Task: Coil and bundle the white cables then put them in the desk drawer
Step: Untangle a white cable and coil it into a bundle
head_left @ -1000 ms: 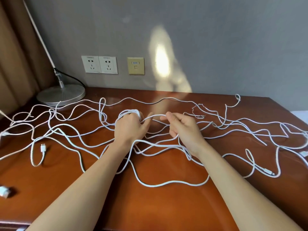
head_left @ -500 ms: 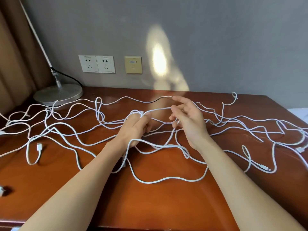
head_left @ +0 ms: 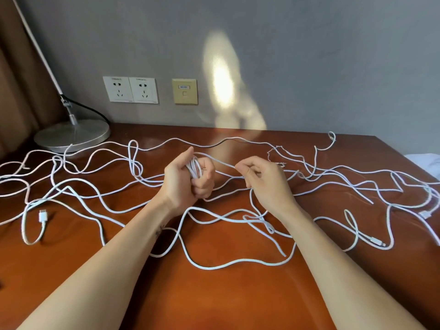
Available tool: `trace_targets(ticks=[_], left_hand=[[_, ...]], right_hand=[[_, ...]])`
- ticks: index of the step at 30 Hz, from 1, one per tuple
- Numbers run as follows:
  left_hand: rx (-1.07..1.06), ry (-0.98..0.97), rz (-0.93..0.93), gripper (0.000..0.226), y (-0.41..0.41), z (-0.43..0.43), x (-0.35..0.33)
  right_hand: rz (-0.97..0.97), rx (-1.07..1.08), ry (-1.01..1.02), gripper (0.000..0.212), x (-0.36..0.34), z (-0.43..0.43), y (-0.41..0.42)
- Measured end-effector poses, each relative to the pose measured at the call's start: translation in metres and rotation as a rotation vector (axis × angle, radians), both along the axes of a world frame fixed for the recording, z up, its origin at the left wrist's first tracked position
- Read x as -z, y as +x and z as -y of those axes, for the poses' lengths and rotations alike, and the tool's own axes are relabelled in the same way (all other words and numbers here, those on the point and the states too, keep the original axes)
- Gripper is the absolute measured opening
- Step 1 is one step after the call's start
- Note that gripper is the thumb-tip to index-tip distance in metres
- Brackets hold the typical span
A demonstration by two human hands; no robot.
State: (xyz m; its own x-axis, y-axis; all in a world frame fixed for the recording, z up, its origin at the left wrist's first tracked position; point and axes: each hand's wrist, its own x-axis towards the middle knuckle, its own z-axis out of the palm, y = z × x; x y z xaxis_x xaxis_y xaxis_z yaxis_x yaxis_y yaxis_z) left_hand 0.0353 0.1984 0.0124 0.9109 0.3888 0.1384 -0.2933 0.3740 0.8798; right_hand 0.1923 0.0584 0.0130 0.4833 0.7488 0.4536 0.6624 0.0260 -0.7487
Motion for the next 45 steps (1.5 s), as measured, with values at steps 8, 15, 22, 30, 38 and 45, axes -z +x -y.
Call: trace_targets(ticks=[8, 15, 22, 30, 38, 45], left_hand=[[-0.059, -0.404, 0.234, 0.064, -0.003, 0.000, -0.008], [-0.174, -0.738, 0.447, 0.058, -0.007, -0.012, -0.011], [-0.365, -0.567, 0.291, 0.010, -0.003, -0.014, -0.013], [-0.699, 0.084, 0.009, 0.026, 0.015, -0.011, -0.002], [-0.850, 0.608, -0.094, 0.020, 0.015, 0.010, -0.002], [-0.879, 1.056, -0.152, 0.018, 0.013, 0.014, 0.007]], right_hand=[[-0.033, -0.102, -0.042, 0.017, 0.001, -0.001, -0.006], [0.021, -0.176, -0.180, 0.020, 0.007, -0.001, -0.004], [-0.083, -0.262, -0.166, 0.018, 0.001, 0.002, -0.005], [-0.071, -0.179, -0.068, 0.021, 0.003, -0.004, -0.007], [0.236, 0.095, -0.154, 0.020, 0.001, -0.005, -0.003], [0.128, 0.129, -0.032, 0.013, 0.002, -0.006, -0.004]])
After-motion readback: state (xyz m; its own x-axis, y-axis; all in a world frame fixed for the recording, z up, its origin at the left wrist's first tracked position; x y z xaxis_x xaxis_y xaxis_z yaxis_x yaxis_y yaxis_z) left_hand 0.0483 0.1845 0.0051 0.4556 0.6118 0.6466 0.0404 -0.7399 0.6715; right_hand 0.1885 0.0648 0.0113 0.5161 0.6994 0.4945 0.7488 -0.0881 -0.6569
